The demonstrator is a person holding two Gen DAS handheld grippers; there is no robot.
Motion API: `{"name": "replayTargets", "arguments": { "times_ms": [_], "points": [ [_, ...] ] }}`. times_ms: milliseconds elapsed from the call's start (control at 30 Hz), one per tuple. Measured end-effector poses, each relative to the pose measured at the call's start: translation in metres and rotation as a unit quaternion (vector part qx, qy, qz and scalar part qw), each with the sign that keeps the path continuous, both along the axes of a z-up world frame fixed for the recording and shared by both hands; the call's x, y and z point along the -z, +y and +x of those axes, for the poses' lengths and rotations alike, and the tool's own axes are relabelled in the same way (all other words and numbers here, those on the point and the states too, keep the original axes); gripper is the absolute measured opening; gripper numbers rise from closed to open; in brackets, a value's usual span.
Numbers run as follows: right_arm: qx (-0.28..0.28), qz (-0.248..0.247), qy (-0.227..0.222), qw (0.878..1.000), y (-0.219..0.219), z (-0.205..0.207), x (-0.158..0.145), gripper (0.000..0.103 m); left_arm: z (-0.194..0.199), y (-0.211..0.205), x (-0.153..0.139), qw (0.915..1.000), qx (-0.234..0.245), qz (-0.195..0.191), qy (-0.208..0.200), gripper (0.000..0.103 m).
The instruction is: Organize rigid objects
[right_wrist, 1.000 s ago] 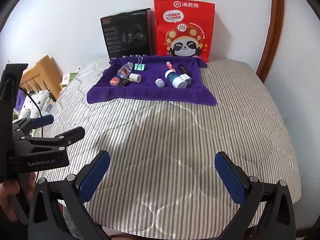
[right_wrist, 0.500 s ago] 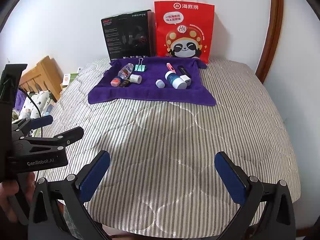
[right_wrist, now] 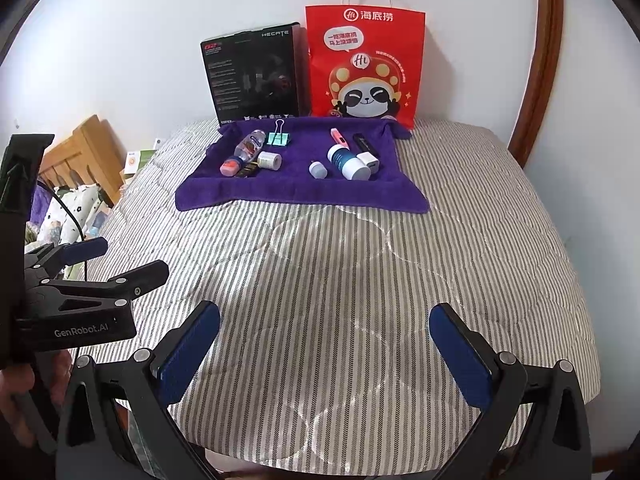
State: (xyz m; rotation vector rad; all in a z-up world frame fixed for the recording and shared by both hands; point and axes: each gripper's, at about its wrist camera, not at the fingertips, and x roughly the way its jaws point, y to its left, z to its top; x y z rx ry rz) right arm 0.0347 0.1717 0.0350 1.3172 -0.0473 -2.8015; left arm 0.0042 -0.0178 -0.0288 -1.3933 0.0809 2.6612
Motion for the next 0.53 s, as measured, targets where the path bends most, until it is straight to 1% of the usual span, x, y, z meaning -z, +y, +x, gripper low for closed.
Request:
{"name": "replayTargets", "arguments": {
  "times_ms": [267,367,533],
  "points": [
    [0.002,-0.001,-0.002,1.000,0.0010,0.0003,0.0005,0.103,-0.0012,-0.0004,0.0008,0.9999,-0.006,-0.010,-0.002,0.103],
    [0.003,-0.001,-0.002,1.000,0.0016,-0.0002,0.0008,0.103,-0.0026,-0.0006,0.0020,0.9999,-0.006,-0.009,-0.004,0.103],
    [0.004,-0.003,-0.003,1.000,0.0037,-0.0010,0.0016,0.103,-0.0017,0.0020,-0.0004,0.9999,-0.007,-0.010,0.007,0.103]
  ]
}}
